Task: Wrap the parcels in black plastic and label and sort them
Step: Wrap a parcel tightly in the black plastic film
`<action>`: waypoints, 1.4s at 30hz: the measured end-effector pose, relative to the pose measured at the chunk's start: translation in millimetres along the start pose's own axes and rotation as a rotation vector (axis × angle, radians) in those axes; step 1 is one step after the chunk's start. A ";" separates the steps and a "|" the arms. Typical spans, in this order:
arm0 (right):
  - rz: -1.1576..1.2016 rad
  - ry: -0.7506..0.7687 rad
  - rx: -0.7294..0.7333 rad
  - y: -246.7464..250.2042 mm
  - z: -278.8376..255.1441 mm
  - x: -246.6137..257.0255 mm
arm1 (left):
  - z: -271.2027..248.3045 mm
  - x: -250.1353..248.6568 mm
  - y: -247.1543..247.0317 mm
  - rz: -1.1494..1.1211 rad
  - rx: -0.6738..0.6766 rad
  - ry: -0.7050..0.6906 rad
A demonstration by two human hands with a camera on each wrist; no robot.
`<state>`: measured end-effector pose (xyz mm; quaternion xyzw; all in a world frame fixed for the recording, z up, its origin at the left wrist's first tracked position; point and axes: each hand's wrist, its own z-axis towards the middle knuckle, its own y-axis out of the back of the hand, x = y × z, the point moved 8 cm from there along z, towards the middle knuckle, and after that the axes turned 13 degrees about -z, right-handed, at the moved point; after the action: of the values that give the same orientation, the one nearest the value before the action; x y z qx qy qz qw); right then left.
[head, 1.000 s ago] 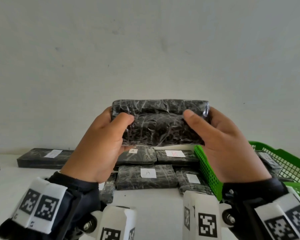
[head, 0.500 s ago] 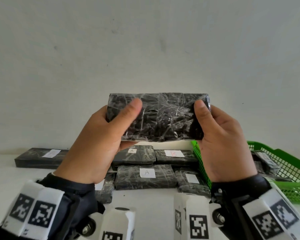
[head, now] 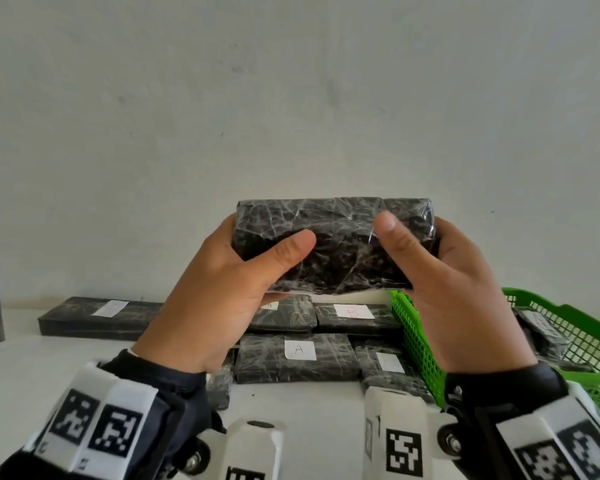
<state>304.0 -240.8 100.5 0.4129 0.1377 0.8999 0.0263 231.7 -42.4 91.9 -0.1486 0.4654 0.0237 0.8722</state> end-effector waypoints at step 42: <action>-0.048 0.015 -0.019 -0.6 -7.3 15.9 | 3.5 -5.0 11.6 -0.199 -0.087 -0.106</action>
<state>288.0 -239.3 107.5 0.4026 0.1391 0.9033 0.0508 229.6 -29.8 95.1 -0.2303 0.4003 -0.0351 0.8863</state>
